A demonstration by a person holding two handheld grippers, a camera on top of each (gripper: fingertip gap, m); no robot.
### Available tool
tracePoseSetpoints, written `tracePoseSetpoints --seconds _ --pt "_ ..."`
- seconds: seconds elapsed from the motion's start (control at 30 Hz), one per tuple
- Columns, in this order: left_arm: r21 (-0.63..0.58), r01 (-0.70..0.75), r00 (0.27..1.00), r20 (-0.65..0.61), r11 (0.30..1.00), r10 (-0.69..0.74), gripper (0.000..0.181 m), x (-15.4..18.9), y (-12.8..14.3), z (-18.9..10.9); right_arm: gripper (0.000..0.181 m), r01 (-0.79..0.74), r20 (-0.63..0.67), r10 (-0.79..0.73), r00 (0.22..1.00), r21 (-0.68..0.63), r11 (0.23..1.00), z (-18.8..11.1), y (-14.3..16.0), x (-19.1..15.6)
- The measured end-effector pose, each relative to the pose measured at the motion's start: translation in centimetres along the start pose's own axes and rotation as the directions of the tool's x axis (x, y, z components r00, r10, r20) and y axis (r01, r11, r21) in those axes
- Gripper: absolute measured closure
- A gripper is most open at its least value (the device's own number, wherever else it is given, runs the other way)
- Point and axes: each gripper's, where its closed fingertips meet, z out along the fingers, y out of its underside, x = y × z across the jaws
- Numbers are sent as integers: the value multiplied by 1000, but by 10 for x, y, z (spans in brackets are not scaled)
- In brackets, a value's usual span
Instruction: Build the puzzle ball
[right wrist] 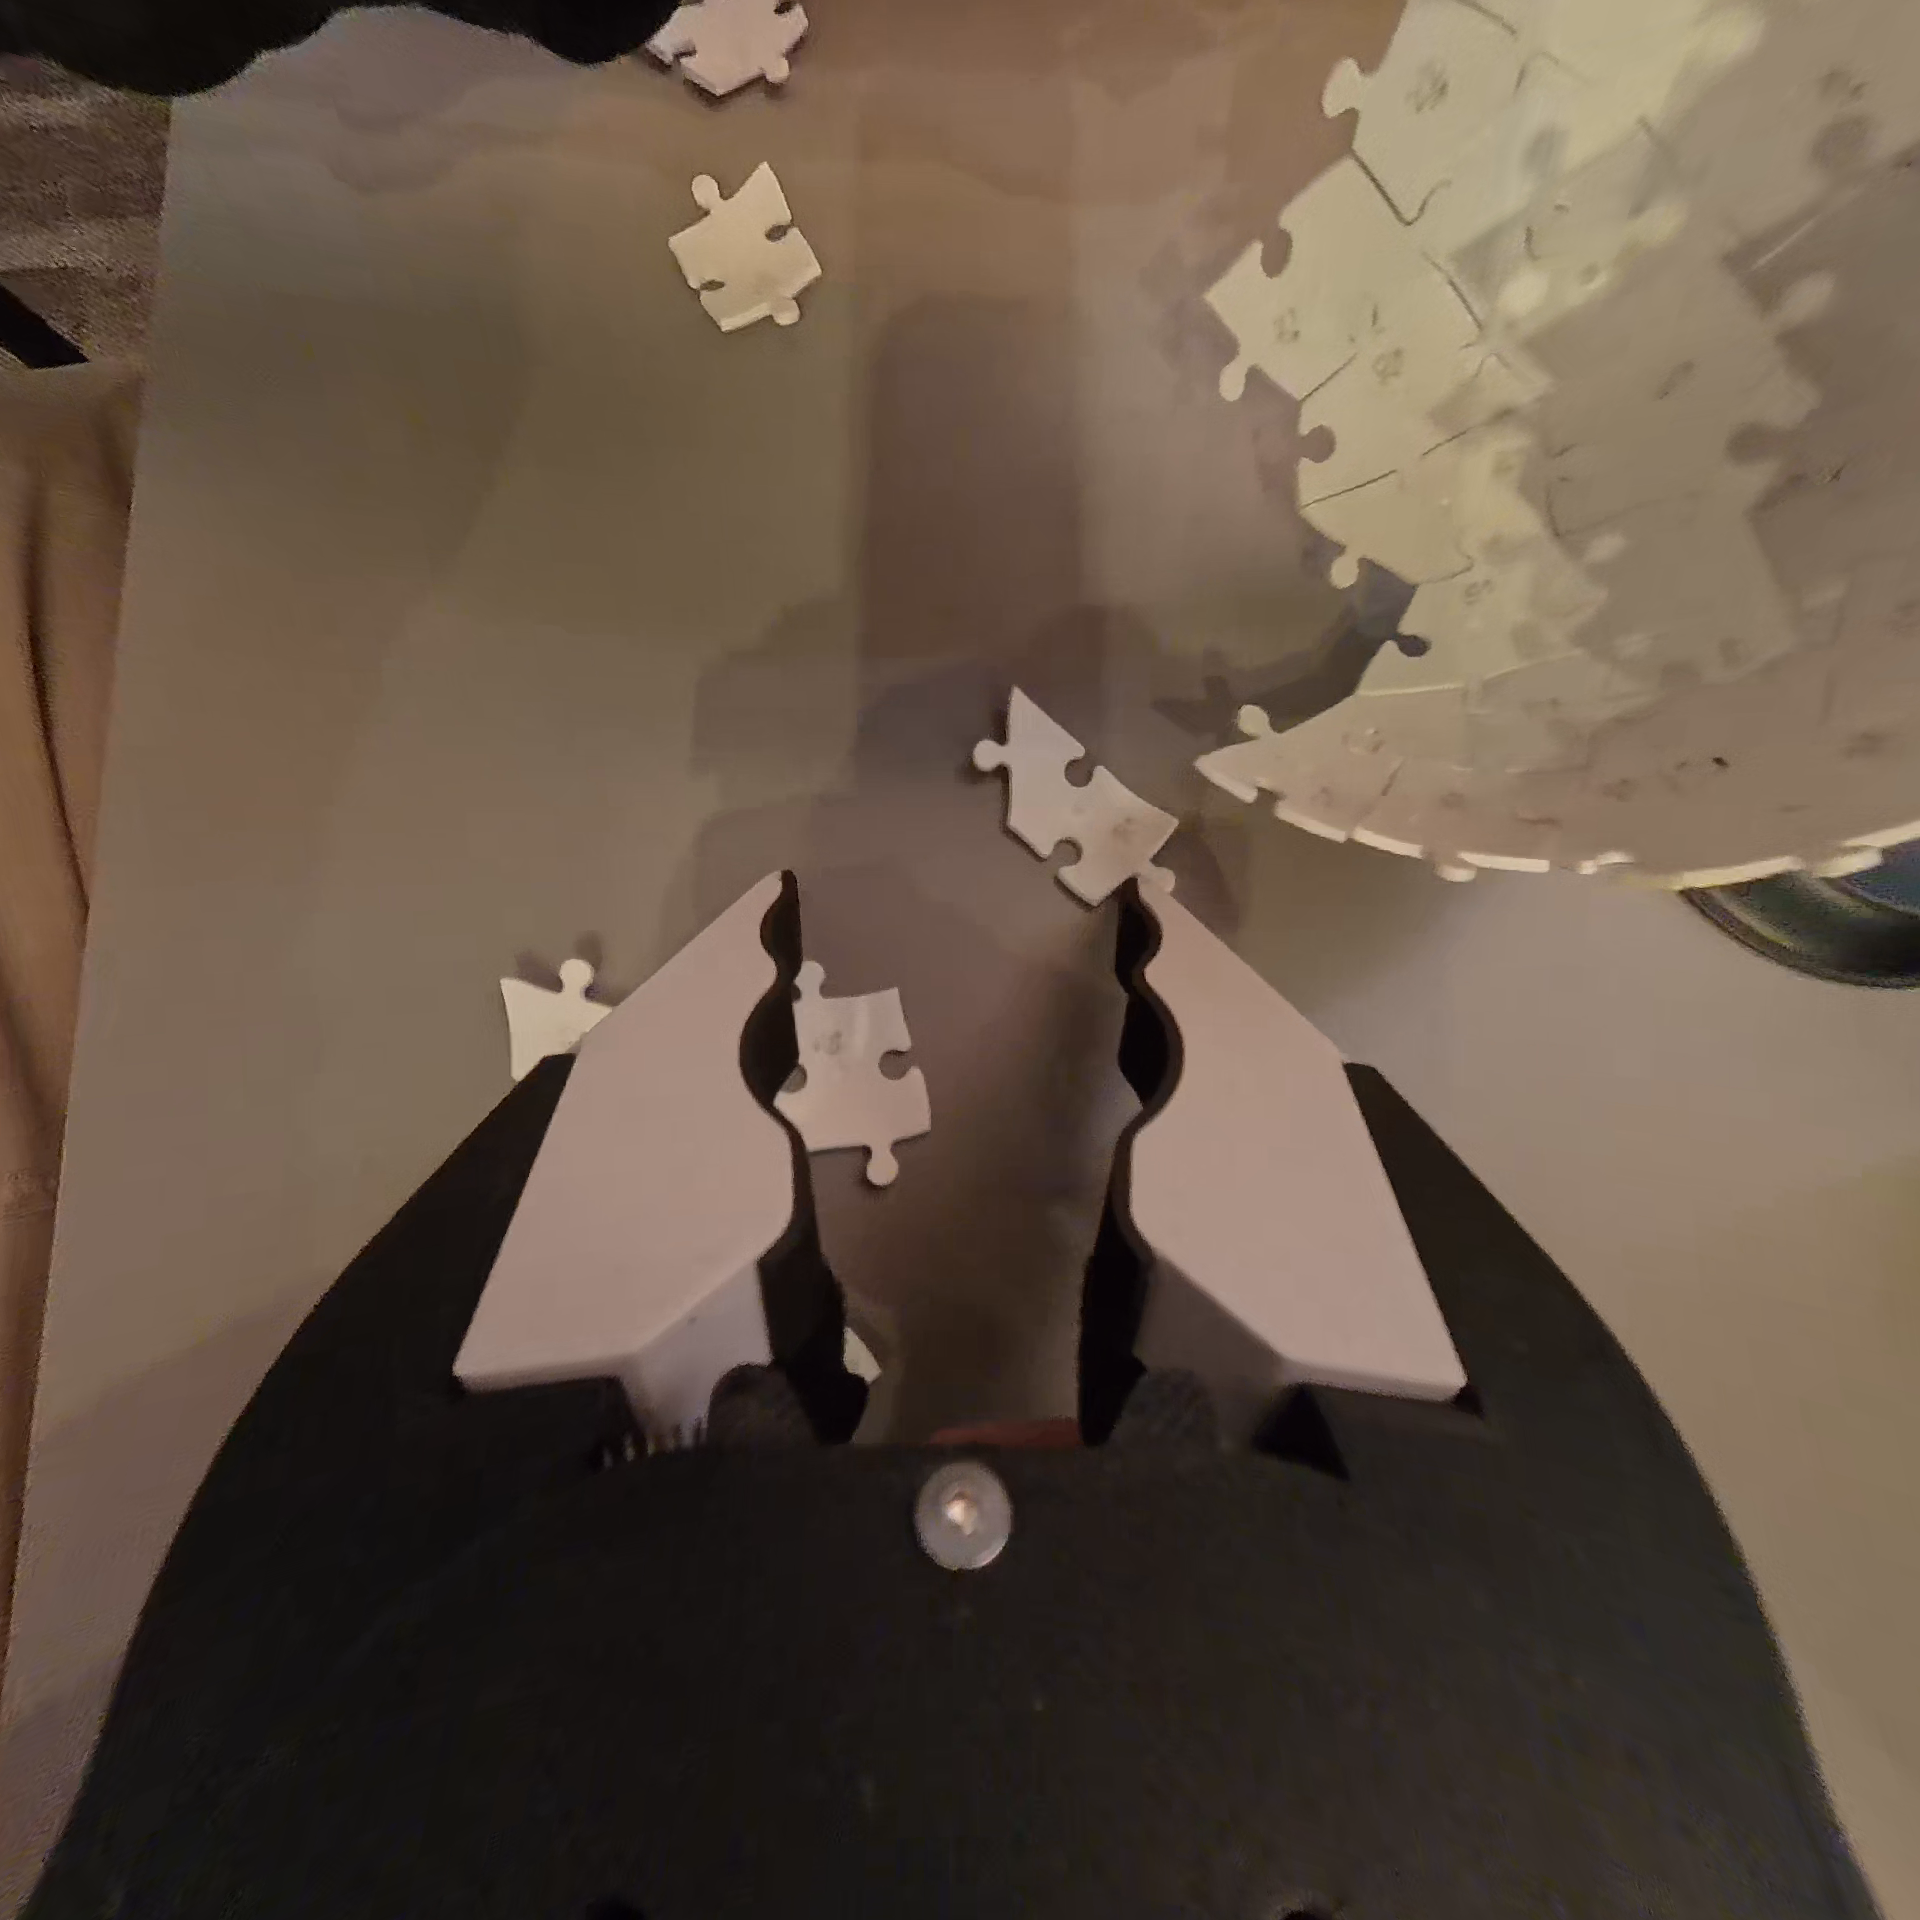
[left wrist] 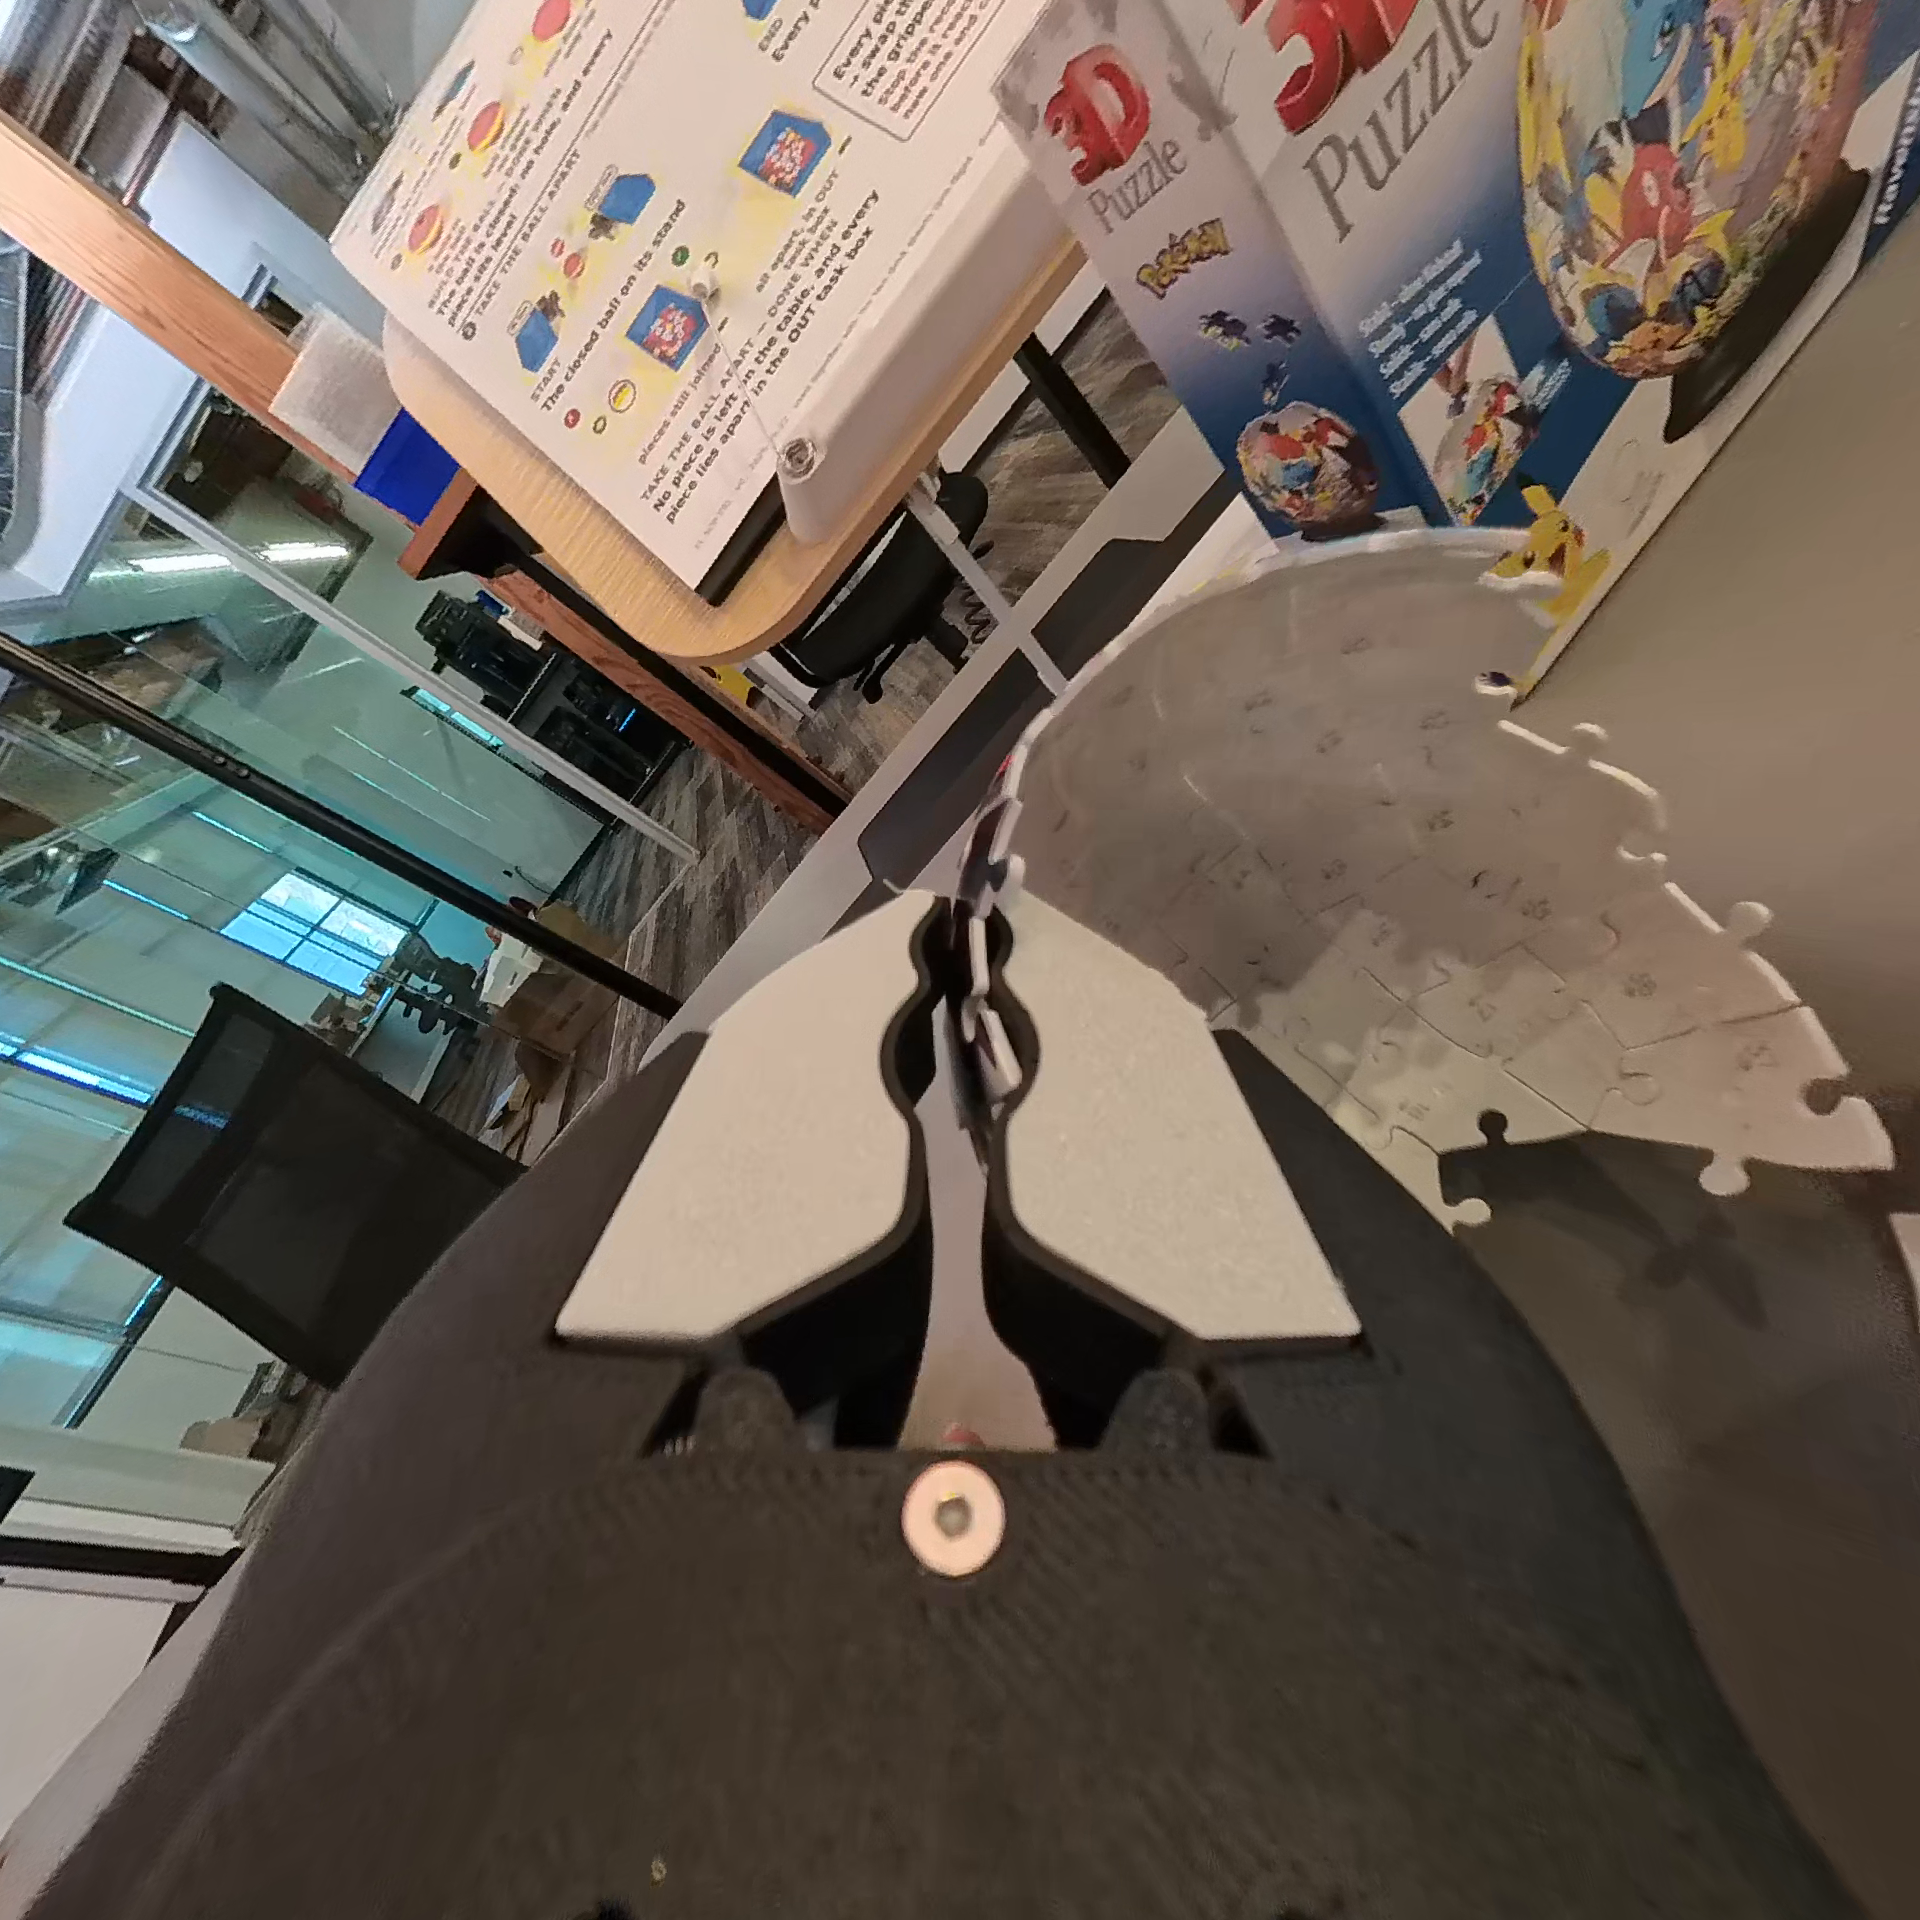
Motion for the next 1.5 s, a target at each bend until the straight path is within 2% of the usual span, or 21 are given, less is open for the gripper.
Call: tracePoseSetpoints --seconds 0.7,0.87,1.17,1.5 --pt "-37 10 1000 11 999 -10 177 8 4 -12 127 -11 109 8 994 20 1000 4 -8 -34" --pt "-48 11 1000 23 999 -10 177 6 6 -17 127 -14 120 11 993 25 1000 4 -10 -36" --pt "-71 7 999 39 997 -4 177 8 8 -23 126 26 27 -25 999 -19 999 -4 -3 -11" --pt "-88 11 998 65 996 -5 177 9 10 -26 126 16 65 -16 998 -6 1000 2 -5 -19"
